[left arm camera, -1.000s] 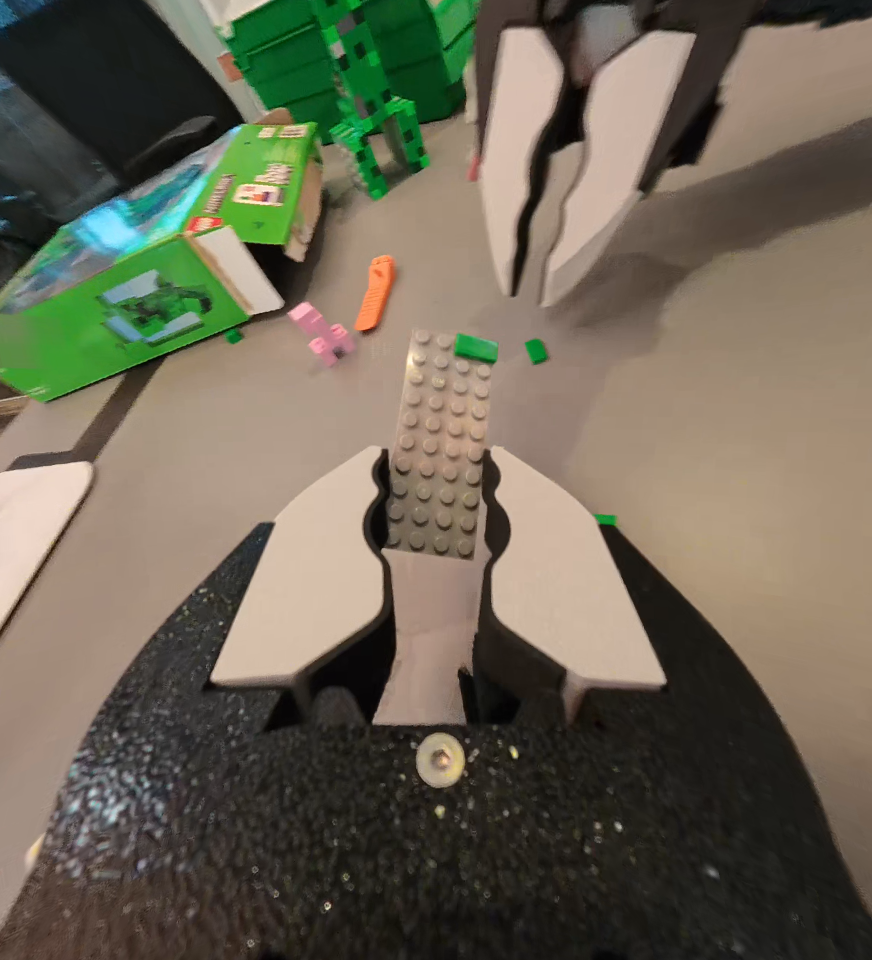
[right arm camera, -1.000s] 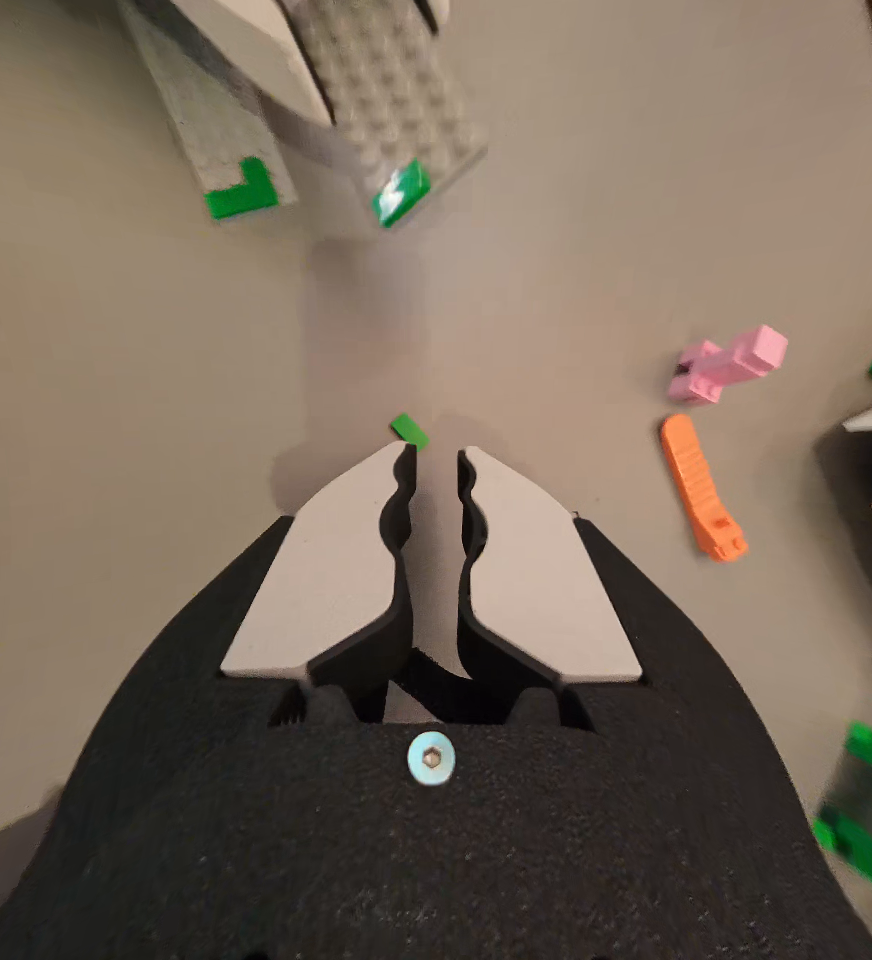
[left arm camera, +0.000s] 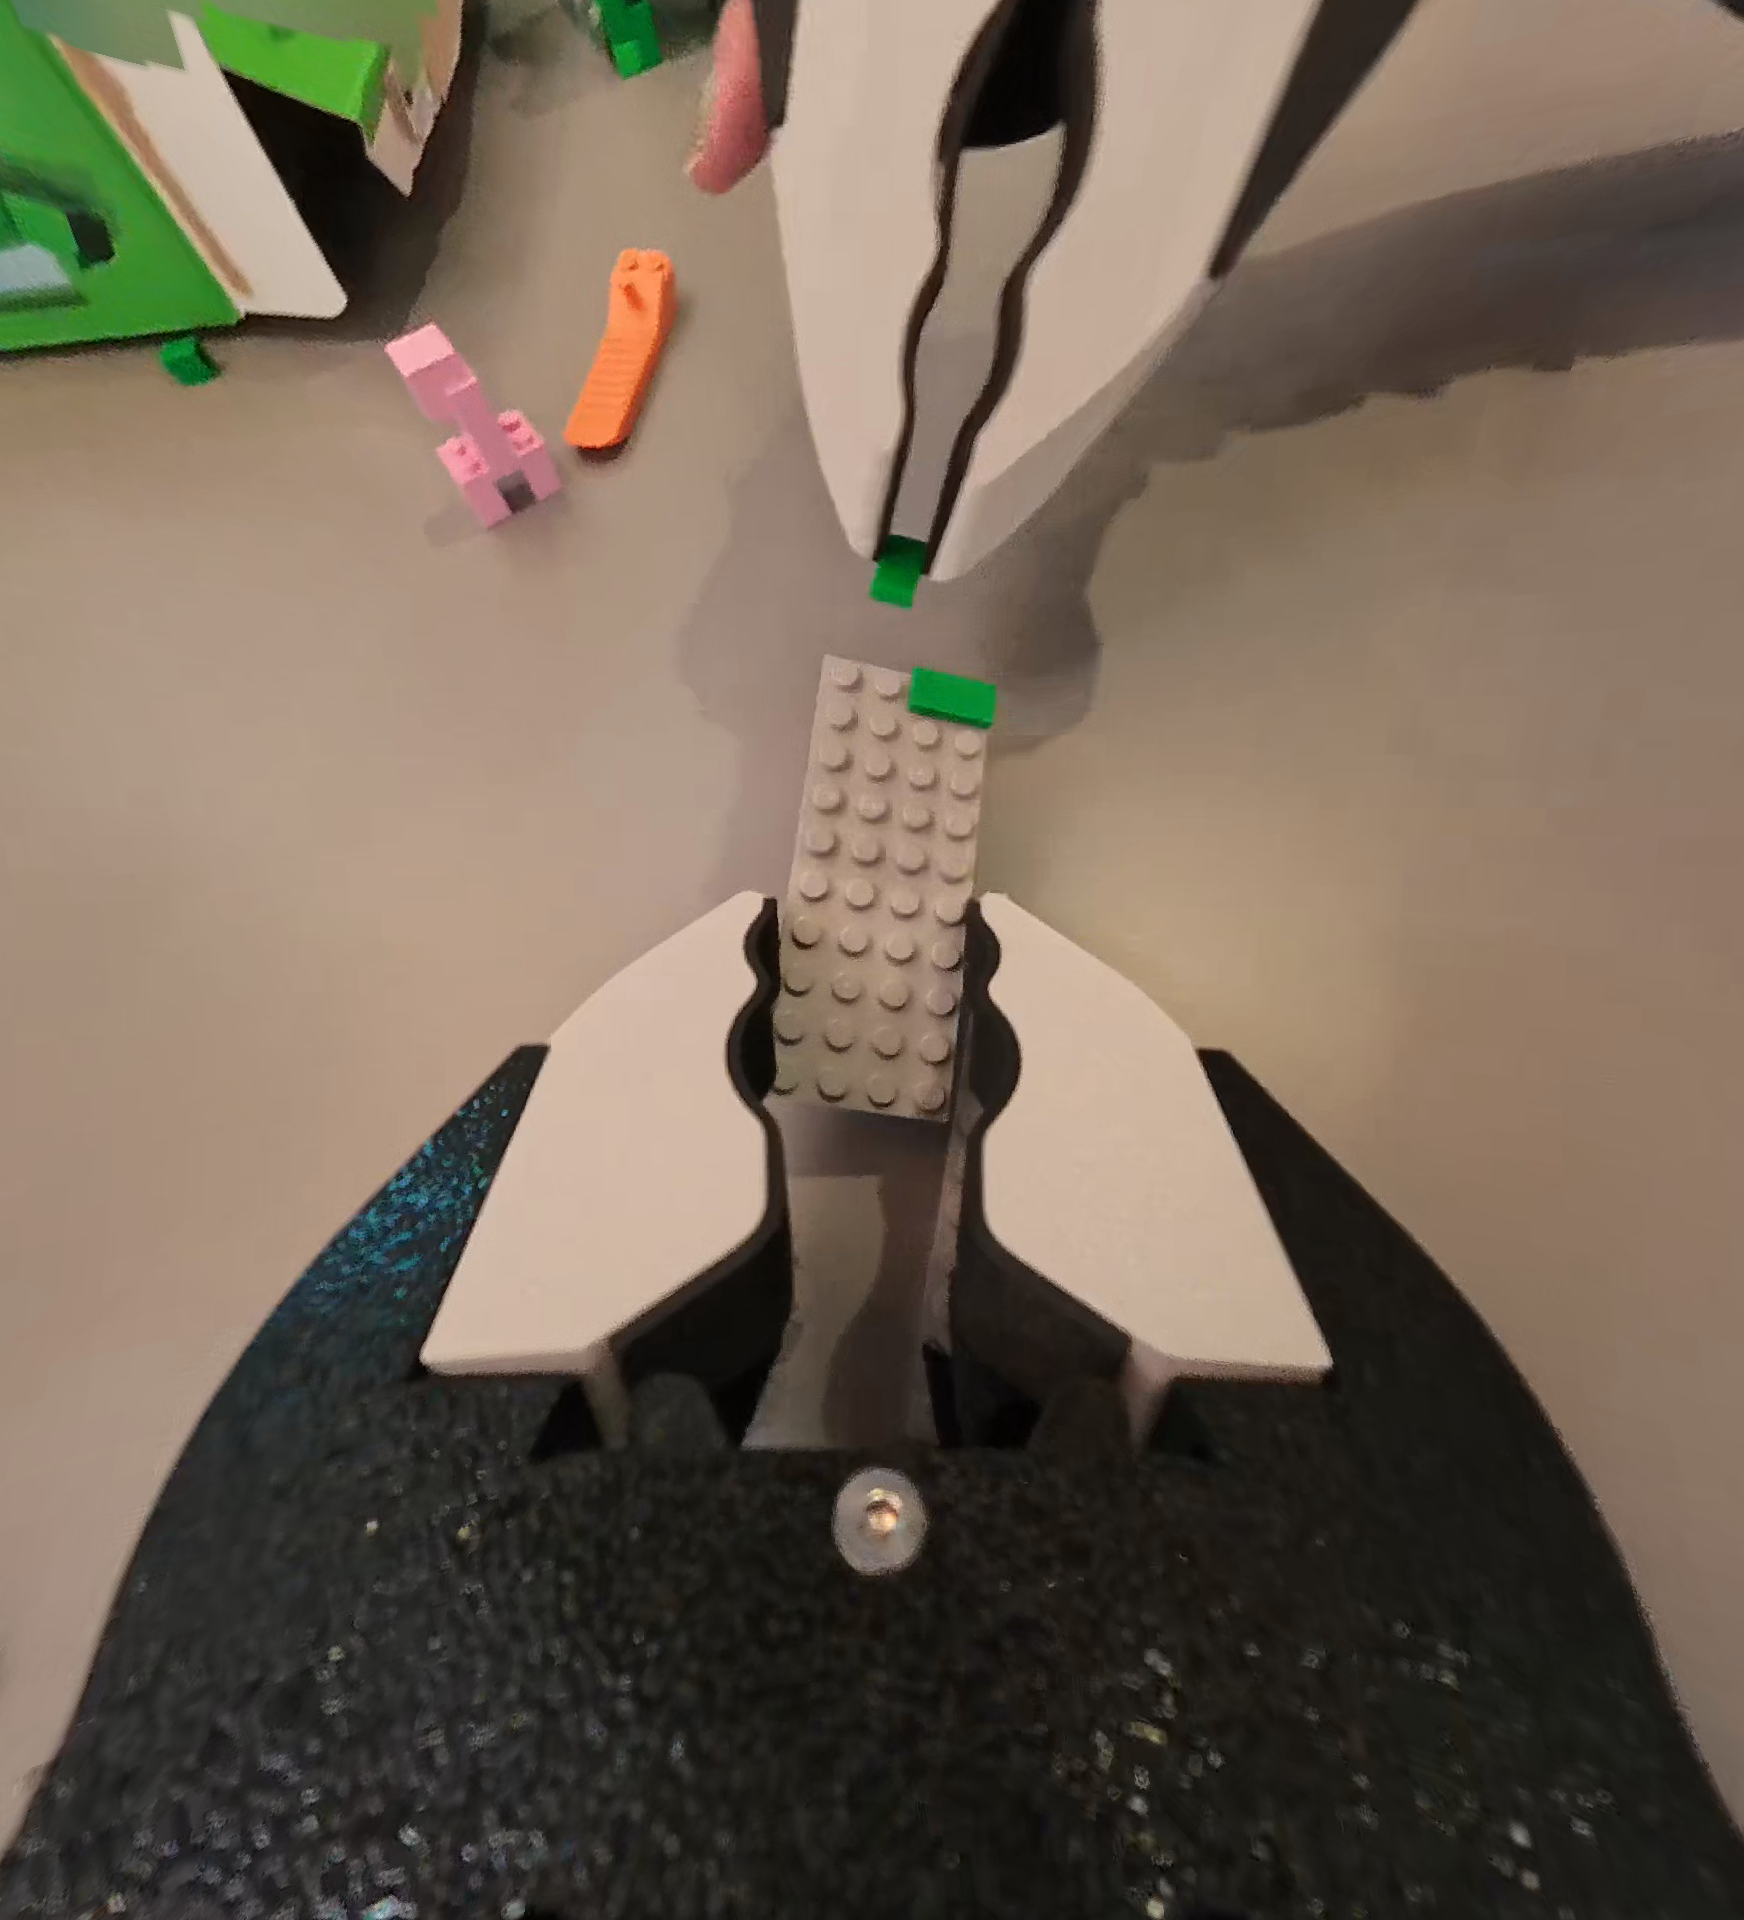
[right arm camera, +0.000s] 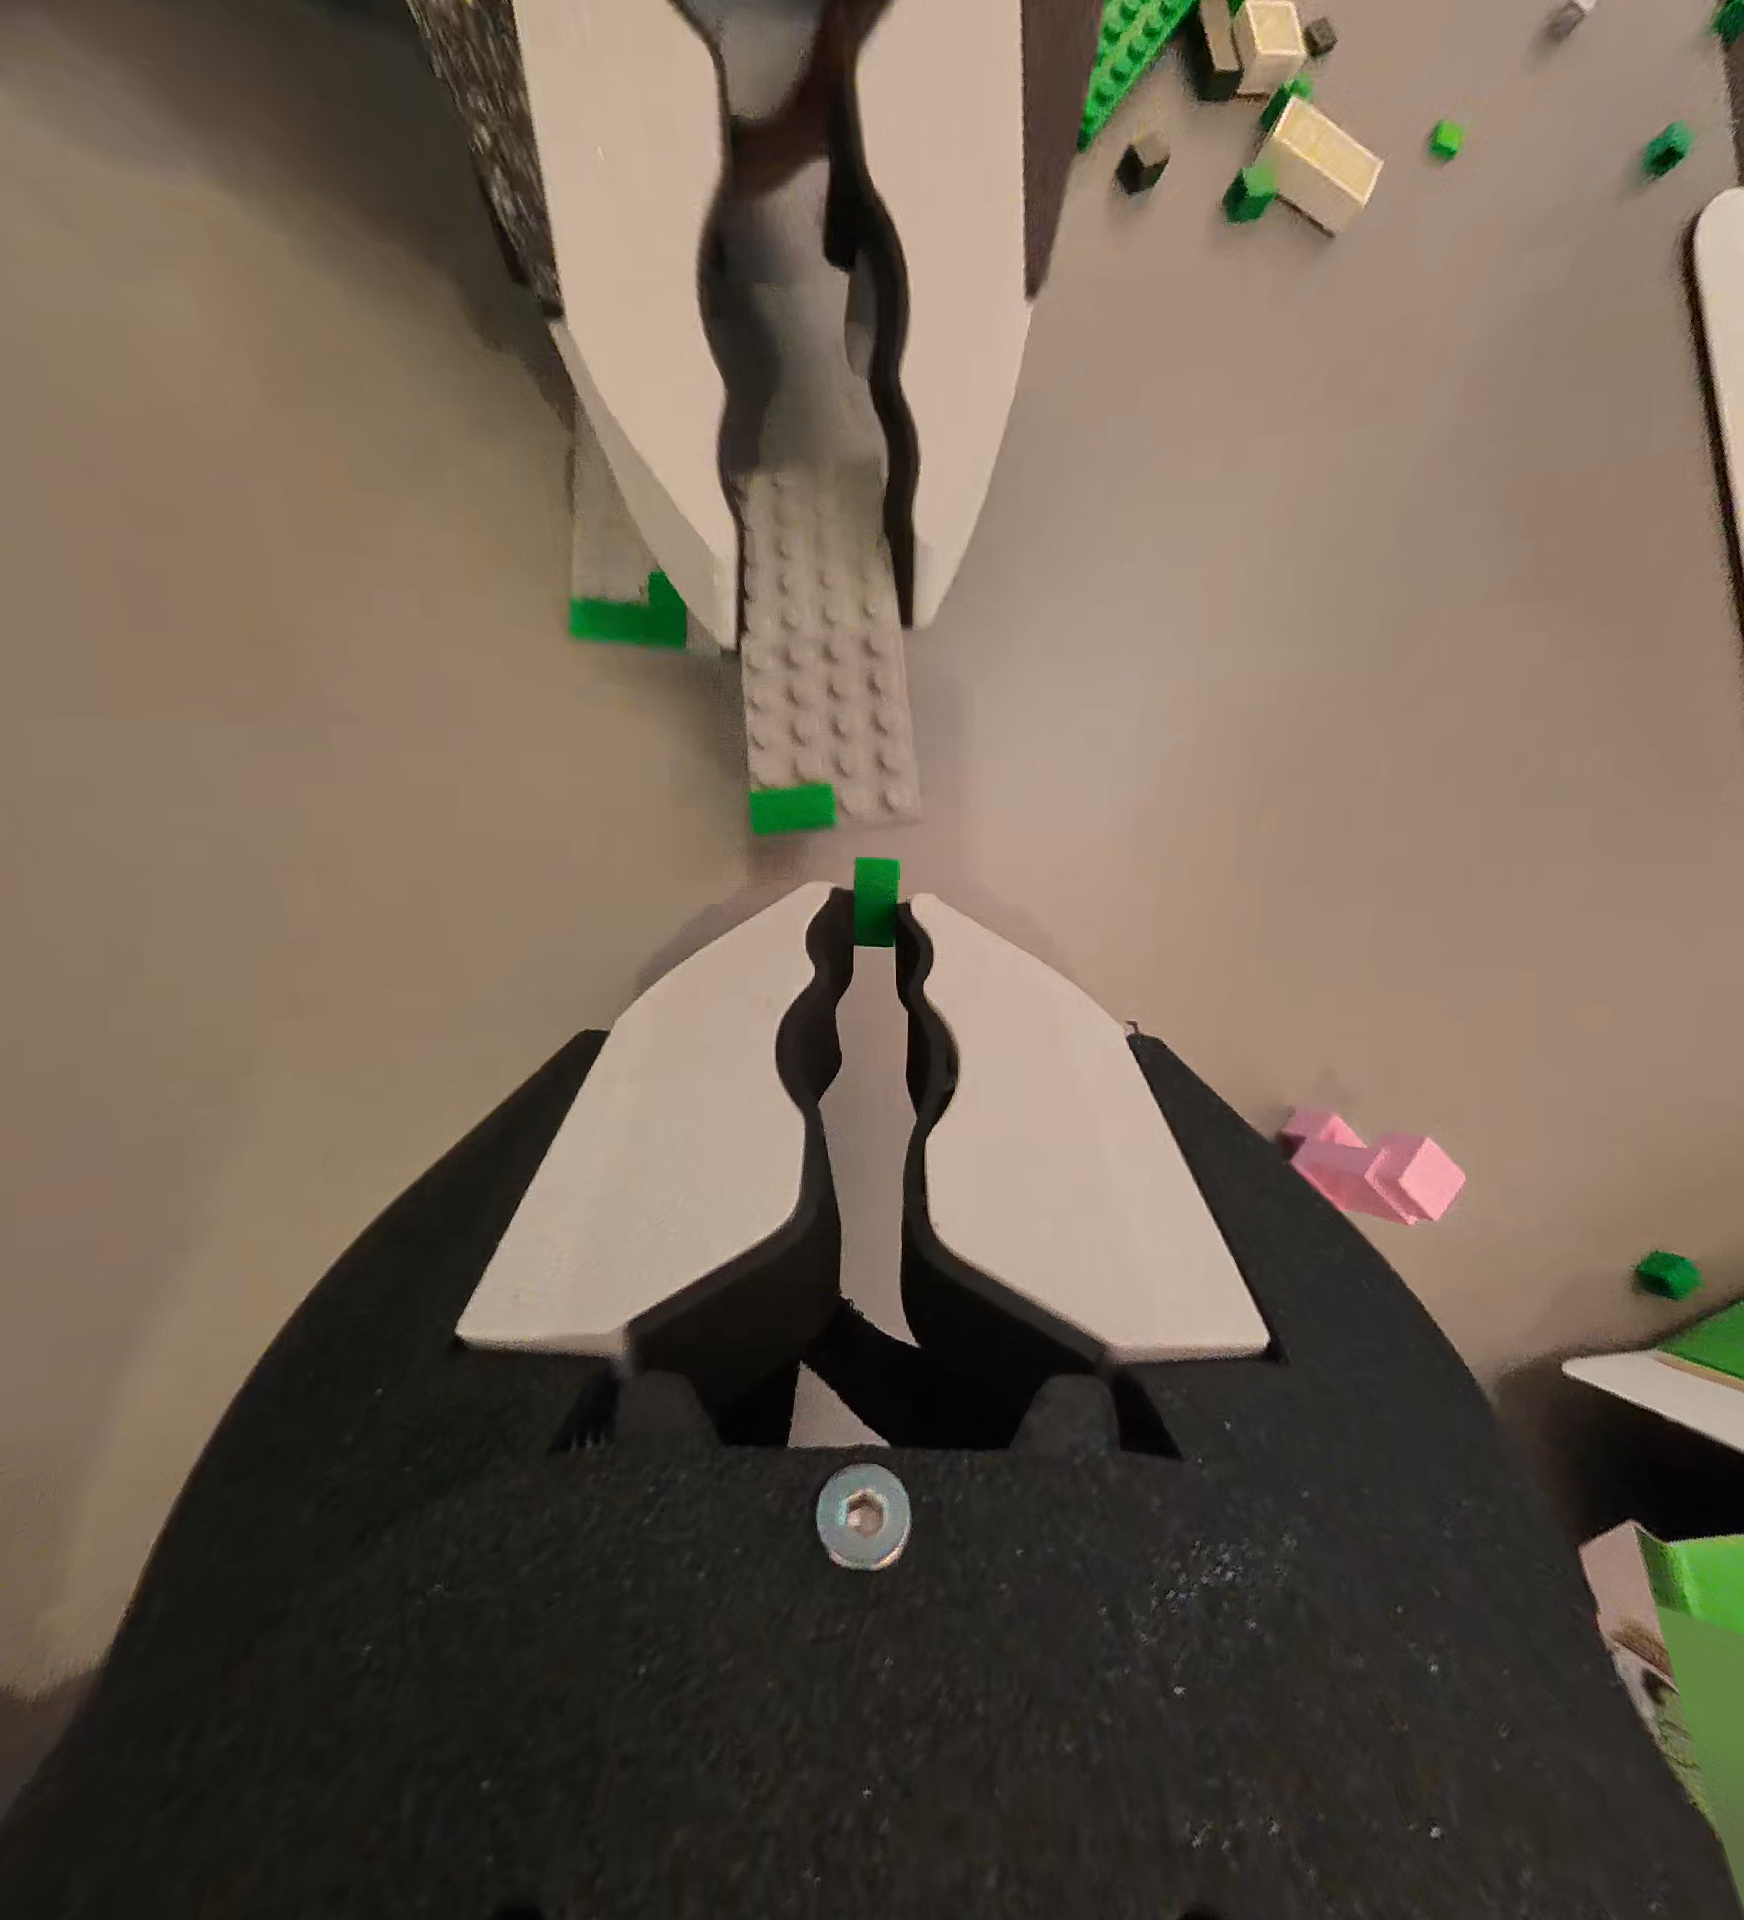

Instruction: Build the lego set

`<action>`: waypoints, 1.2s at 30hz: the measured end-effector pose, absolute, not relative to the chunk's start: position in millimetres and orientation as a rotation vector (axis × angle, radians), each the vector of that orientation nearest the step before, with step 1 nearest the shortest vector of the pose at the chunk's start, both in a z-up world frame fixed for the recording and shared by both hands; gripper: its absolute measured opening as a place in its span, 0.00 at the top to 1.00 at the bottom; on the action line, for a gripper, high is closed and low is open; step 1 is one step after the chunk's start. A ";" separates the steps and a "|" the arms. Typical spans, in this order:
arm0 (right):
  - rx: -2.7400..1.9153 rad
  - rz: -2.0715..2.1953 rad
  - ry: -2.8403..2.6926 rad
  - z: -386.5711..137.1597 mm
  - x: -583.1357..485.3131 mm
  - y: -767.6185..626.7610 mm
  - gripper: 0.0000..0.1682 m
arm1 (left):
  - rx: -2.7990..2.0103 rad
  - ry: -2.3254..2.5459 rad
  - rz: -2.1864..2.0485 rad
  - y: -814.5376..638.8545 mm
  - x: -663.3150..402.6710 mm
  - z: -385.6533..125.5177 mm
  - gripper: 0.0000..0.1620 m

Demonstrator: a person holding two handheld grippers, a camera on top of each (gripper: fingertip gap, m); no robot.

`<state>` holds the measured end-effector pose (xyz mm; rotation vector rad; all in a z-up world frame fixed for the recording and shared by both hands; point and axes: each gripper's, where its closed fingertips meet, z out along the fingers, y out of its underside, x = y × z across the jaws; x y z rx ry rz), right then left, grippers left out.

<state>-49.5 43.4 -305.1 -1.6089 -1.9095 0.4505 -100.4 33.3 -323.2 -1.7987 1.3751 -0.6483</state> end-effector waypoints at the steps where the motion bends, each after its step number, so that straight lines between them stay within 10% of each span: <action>1: -1.619 0.434 -1.914 -304.1 -53.5 40.9 0.96 | -1.814 1.365 -0.659 33.7 -100.3 -324.1 0.79; 36: -1.507 0.218 -1.972 -301.1 -65.2 31.5 0.81 | -1.890 1.331 -0.729 33.5 -103.4 -328.1 0.79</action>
